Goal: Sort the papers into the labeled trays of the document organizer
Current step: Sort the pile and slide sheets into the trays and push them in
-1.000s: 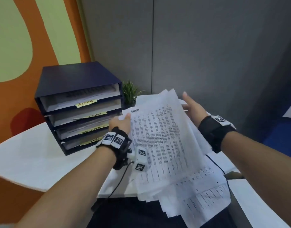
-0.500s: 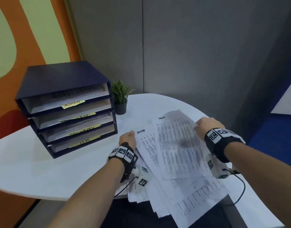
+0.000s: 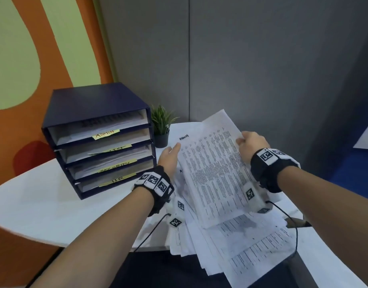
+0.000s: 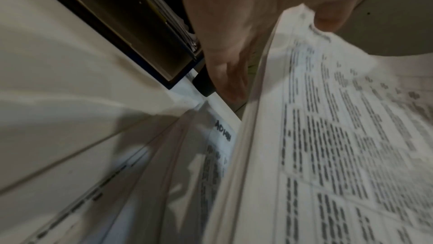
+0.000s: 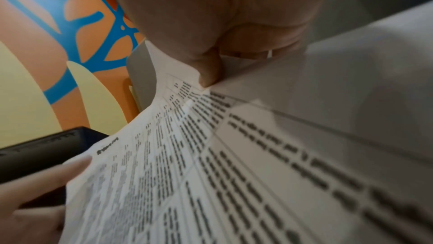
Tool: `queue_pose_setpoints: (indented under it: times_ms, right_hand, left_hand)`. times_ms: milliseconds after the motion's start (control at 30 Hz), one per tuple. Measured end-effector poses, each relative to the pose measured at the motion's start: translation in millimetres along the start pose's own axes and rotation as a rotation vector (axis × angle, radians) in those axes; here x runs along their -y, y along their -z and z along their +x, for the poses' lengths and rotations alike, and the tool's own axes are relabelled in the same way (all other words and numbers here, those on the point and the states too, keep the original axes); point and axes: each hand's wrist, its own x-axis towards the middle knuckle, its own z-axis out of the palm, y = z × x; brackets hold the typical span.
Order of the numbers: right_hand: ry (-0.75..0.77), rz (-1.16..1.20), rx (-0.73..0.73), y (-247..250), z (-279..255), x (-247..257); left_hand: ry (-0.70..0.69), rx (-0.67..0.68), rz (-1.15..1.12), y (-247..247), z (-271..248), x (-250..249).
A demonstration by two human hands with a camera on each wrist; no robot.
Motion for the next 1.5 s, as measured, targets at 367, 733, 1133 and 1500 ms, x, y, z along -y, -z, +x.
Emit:
queue_pose_setpoints:
  times_ms: [367,733,1133,1500]
  right_hand:
    - [0.101,0.396,0.094,-19,-9,55]
    - [0.248,0.651,0.381,-63,-32,122]
    - [0.096,0.809,0.186,-80,-26,180]
    - [-0.076,0.896,0.450,-85,-17,176]
  left_hand:
    - [-0.142,-0.100,-0.204,79,-71,-43]
    - [-0.034,-0.328,-0.312,199,-82,-61]
    - [0.042,-0.005,-0.193,224,-108,-77]
    - [-0.067,-0.282,-0.143,229,-84,-89]
